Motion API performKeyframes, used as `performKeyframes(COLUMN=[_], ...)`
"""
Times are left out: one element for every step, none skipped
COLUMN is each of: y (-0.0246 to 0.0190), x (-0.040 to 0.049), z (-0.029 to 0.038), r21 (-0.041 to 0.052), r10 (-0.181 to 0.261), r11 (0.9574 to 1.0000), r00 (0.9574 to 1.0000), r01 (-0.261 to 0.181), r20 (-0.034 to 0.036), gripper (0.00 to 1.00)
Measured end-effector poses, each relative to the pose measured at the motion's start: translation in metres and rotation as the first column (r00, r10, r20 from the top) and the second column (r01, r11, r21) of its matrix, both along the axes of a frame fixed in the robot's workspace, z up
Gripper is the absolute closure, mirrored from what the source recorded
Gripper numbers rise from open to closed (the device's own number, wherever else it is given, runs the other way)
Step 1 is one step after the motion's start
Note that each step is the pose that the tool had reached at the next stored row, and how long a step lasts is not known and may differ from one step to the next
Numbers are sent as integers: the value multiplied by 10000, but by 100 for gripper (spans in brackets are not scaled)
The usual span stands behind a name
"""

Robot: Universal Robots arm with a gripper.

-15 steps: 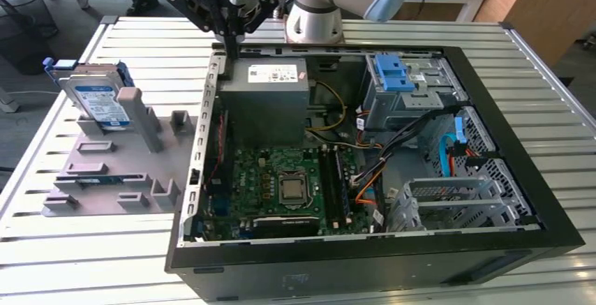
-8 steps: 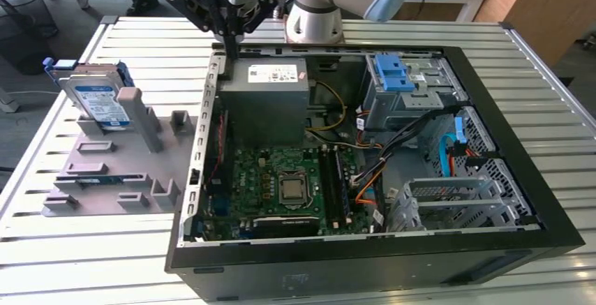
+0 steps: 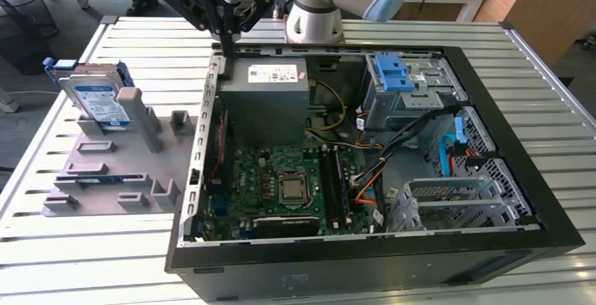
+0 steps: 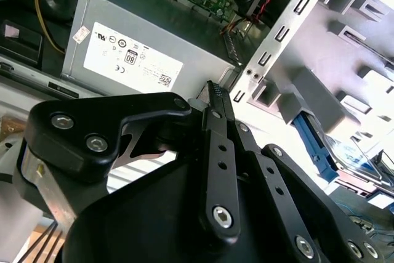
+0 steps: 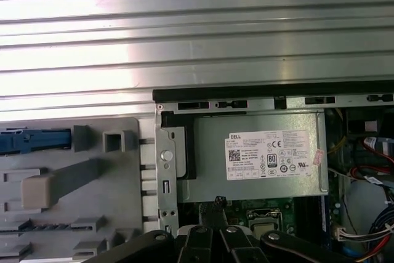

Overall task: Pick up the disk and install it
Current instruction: 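Reach for the disk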

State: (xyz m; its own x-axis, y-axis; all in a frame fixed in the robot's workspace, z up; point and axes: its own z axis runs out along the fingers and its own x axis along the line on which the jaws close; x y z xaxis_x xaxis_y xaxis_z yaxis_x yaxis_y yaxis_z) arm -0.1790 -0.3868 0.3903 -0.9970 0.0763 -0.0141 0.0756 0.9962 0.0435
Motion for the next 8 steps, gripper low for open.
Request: performKeyframes(y=[5, 10, 14, 18, 21, 25, 28, 31], x=[-5, -12, -19, -26, -33, -40, -47, -54], z=[0, 0, 0, 0, 0, 0, 0, 0], r21=[1, 0, 1, 1, 1, 0, 0, 0], r10=[0, 0, 0, 1, 1, 1, 1, 1], r11=[10000, 10000, 10000, 10000, 10000, 10000, 10000, 10000], r00=[10000, 10000, 10000, 10000, 10000, 10000, 10000, 10000], r01=[0, 0, 0, -1, -1, -1, -1, -1], r20=[0, 0, 0, 1, 1, 0, 0, 0], gripper=[89, 89, 89, 89, 89, 89, 89, 89])
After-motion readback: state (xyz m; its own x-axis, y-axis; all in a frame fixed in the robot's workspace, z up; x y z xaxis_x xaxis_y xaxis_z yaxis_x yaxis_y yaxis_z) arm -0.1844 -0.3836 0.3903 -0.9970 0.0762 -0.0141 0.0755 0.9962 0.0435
